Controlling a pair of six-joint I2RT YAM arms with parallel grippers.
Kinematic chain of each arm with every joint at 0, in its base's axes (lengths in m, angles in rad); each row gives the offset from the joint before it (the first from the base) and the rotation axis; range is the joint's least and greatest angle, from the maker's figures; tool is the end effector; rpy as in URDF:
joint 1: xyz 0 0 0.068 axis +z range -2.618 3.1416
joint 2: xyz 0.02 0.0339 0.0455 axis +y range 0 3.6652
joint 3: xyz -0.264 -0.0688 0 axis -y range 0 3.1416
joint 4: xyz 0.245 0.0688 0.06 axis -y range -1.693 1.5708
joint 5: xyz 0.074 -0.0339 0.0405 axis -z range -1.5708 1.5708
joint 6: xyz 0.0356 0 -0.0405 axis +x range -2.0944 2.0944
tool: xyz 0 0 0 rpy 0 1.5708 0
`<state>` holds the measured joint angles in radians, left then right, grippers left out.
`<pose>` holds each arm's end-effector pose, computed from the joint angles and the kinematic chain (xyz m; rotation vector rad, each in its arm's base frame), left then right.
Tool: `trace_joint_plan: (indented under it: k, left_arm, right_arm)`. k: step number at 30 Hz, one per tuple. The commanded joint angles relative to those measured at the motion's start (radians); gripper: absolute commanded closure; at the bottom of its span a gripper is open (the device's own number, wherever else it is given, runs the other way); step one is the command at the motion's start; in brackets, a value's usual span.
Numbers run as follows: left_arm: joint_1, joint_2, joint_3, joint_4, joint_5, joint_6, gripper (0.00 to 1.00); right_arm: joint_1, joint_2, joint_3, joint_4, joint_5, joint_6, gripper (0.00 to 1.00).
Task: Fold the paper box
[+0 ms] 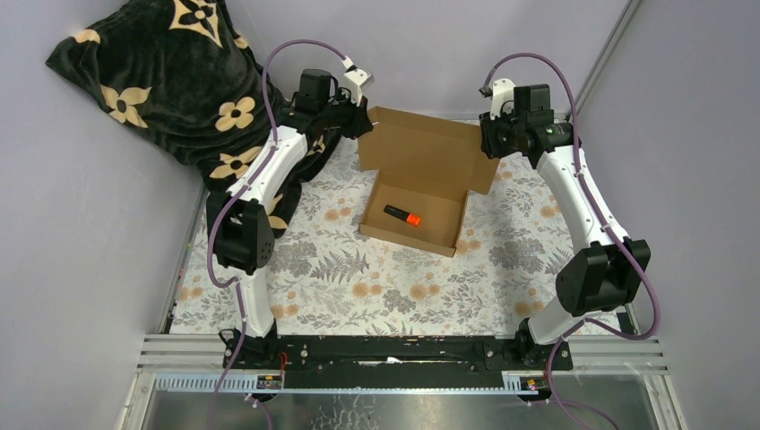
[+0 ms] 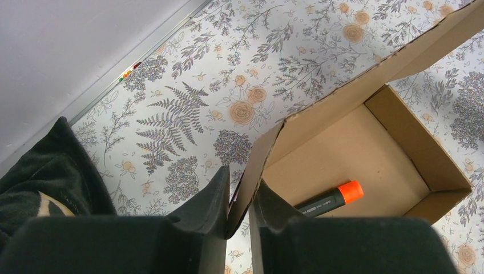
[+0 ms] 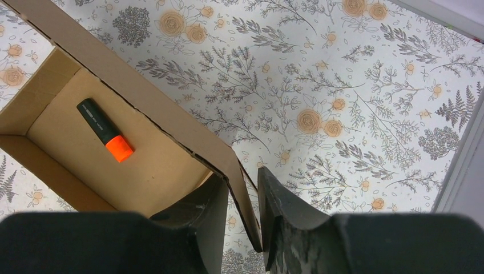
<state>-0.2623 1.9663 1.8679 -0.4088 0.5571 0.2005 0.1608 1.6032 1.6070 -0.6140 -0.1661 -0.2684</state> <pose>0.4418 -0.1381 0.3421 0.7948 1.8898 -0.6147 0.3571 0.0639 0.3758 -0.5545 2.1020 0.1197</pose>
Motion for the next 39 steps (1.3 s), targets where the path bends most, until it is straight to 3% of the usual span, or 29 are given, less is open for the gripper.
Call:
trace_joint_plan:
  k: [1, 11, 17, 23, 39]
  left_arm:
    - [-0.009, 0.009, 0.017, -0.010, -0.010, 0.010, 0.78]
    - [-0.010, 0.005, 0.012, -0.010, -0.014, 0.012, 0.79]
    - [-0.011, 0.000, 0.011, -0.009, -0.011, 0.011, 0.87]
    - [-0.027, -0.006, 0.001, -0.013, -0.027, 0.011, 0.89]
    - [-0.087, -0.114, -0.127, 0.002, -0.171, -0.017, 0.97]
  right_arm:
    - [0.003, -0.034, 0.005, 0.028, 0.008, 0.003, 0.67]
    - [0.003, -0.036, -0.017, 0.035, 0.018, 0.004, 0.70]
    - [0.003, -0.037, -0.010, 0.034, 0.017, 0.009, 0.83]
    - [0.003, -0.029, 0.005, 0.024, 0.006, 0.016, 0.86]
    - [0.031, -0.015, 0.038, 0.010, 0.038, 0.096, 0.96]
